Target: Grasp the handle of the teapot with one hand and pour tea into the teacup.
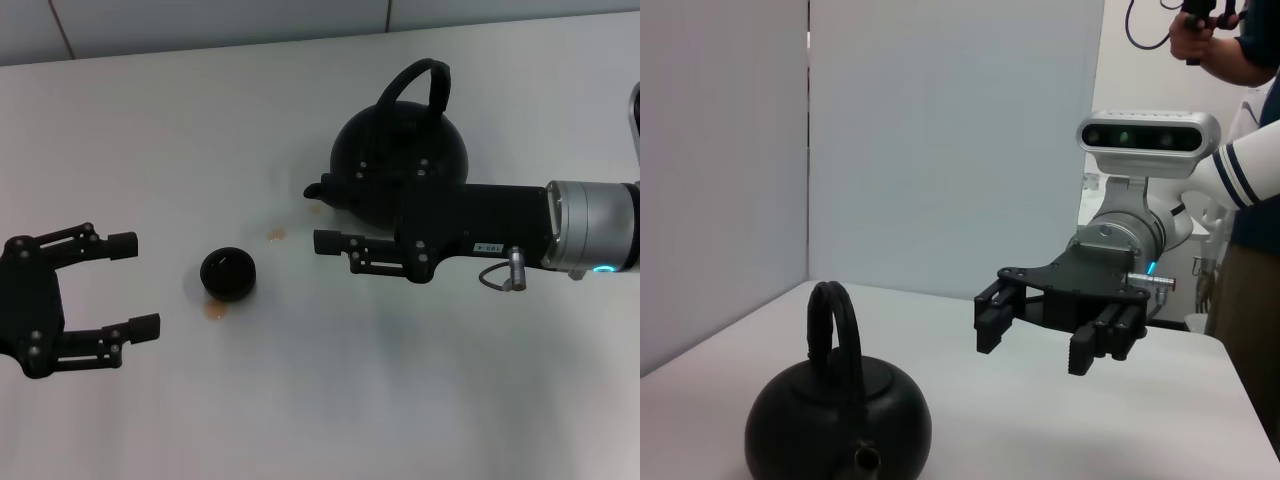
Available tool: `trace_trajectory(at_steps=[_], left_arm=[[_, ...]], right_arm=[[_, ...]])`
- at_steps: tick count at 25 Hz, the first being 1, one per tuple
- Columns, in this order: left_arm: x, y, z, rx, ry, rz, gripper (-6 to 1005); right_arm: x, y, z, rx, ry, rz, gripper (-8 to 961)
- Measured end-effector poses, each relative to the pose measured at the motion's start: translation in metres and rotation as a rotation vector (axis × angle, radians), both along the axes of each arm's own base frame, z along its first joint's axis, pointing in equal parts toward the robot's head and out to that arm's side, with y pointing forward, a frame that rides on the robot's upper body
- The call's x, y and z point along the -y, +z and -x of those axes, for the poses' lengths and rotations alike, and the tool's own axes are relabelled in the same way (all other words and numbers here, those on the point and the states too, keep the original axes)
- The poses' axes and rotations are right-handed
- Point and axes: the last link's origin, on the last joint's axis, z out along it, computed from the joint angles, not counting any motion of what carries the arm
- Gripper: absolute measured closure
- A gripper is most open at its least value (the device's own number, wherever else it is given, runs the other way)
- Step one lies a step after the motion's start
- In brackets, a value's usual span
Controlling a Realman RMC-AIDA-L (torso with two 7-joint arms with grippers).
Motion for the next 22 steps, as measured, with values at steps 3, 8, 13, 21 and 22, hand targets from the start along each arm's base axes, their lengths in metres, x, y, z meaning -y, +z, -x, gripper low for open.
trace_trajectory(at_steps=[3, 8, 13, 21, 22], left_arm=[[-0.0005, 0.0001, -0.0003, 0.002, 0.0, -0.003, 152], [-0.0016, -0.0007, -0.0012, 0.003, -0.001, -0.005, 152], [-0.0026, -0.0019, -0.0017, 0.006, 0.0, -0.008, 152], [-0.0036, -0.0014, -0.0012, 0.014, 0.007, -0.014, 152], [-0.0036, -0.0016, -0.0007, 0.015, 0.01, -0.015, 152]], right_arm=[[0.0005, -0.0005, -0.0006, 0.004, 0.0, 0.003, 368], [0.0013, -0.0015, -0.0029, 0.015, -0.002, 0.0, 369], [0.0014, -0.002, -0.003, 0.017, 0.0, 0.001, 369], [0.0, -0.0021, -0.0022, 0.025, 0.013, -0.011, 369], [-0.0011, -0.0024, -0.0025, 0.031, 0.011, -0.015, 369]])
